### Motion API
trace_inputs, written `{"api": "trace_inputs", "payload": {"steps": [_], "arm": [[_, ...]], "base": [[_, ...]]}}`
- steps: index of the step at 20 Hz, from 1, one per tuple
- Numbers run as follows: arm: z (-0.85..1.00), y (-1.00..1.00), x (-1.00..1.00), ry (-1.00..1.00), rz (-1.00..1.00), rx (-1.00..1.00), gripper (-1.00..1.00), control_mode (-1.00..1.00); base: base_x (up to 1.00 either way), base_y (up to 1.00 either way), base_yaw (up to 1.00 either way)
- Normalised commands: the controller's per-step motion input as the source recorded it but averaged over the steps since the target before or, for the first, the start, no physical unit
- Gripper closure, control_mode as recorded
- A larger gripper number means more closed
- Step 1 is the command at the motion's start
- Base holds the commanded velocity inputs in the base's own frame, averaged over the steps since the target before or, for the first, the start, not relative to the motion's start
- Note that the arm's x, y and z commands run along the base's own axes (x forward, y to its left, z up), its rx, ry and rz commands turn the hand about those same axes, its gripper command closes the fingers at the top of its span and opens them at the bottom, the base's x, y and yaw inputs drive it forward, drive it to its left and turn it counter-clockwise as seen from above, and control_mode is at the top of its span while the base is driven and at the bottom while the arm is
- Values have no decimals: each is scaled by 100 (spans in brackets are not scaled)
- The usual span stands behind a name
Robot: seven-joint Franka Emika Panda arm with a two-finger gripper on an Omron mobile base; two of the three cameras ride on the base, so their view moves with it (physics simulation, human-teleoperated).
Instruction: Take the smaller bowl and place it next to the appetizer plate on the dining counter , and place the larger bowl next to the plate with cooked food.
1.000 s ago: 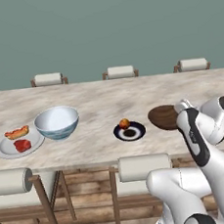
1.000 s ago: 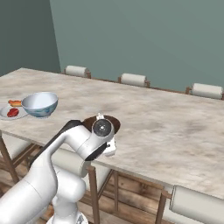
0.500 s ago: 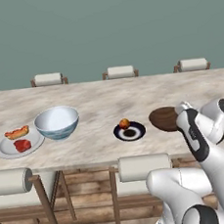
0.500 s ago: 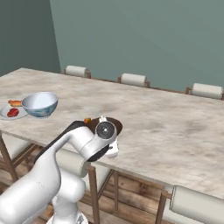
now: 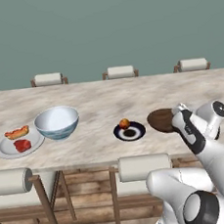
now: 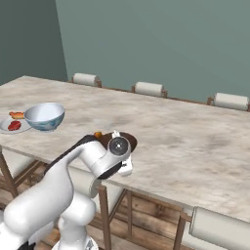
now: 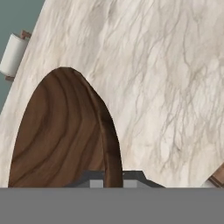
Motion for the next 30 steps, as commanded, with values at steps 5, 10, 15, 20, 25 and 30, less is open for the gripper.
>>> {"api": "trace_inputs", "payload": {"steps": [5,10,15,20,25,30], "arm": [[-10,-4,21,2,0,0,100,-100],[-11,-6,19,2,0,0,100,-100],[-15,-4,18,1,0,0,100,-100],[-15,0,18,0,0,0,100,-100],[-14,-1,18,0,0,0,100,-100],[-13,-4,17,0,0,0,100,-100]], "base": [[0,0,0],[0,0,0],[0,0,0],[0,0,0],[0,0,0],[0,0,0]]}}
